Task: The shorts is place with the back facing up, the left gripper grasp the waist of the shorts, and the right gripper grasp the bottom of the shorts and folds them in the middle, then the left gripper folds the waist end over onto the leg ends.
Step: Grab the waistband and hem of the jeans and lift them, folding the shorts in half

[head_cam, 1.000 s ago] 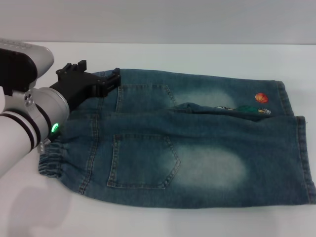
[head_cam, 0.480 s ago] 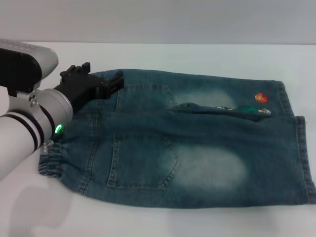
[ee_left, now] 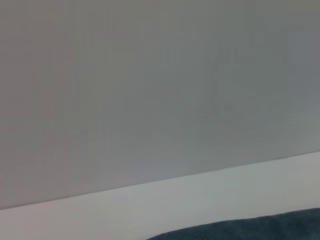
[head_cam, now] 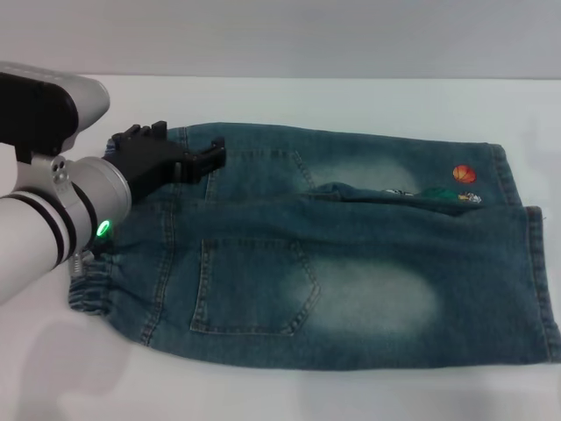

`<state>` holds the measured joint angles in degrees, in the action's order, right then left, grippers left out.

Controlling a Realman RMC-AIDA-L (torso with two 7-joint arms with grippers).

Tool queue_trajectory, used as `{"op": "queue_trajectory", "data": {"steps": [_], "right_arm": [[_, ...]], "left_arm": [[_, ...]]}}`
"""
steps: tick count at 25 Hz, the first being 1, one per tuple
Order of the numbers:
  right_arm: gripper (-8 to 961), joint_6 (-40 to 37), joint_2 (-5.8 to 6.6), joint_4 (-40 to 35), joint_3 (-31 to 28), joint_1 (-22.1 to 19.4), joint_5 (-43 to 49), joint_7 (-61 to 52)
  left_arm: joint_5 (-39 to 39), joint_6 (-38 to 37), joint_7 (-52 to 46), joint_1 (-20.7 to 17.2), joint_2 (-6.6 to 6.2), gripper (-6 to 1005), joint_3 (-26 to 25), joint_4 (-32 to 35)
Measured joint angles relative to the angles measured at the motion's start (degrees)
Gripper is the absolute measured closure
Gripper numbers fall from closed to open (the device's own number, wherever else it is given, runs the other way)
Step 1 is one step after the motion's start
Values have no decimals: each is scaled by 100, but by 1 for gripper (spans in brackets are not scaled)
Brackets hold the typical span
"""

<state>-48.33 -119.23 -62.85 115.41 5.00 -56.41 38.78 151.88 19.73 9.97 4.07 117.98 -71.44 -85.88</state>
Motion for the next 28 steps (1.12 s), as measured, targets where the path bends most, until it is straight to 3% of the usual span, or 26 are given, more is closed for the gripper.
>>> {"op": "queue_trajectory", "data": {"steps": [7, 11, 13, 15, 18, 19, 20, 23, 28], "right_arm": [[228, 2488, -34, -1109, -372, -572, -627, 423], [228, 4263, -33, -1739, -1044, -778, -1130, 543], [228, 4813, -22, -1775, -1267, -705, -1125, 663], [227, 4766, -15, -1648, -1249, -618, -1067, 727], [227, 4030, 4, -1089, -1033, -292, -908, 832], [227, 2949, 13, -655, -749, -51, -842, 848], [227, 2949, 13, -655, -749, -51, -842, 848], [228, 1230, 32, 47, -242, 331, -733, 615], [229, -1312, 53, 1635, 395, 870, 516, -1447]], "left_arm": [[5, 115, -4, 51, -1, 159, -2, -24], [12, 206, -4, 70, -6, 159, -2, -42], [17, 213, -4, 71, -6, 160, -2, -42], [14, 206, -4, 79, -3, 160, -1, -37], [9, 198, 3, 116, 1, 161, -1, -11], [8, 203, 2, 139, 2, 161, -1, -6], [8, 203, 2, 139, 2, 161, -1, -6], [5, 215, 1, 156, 4, 161, 5, -3], [1, 218, -5, 176, 5, 162, 35, 7]]}}
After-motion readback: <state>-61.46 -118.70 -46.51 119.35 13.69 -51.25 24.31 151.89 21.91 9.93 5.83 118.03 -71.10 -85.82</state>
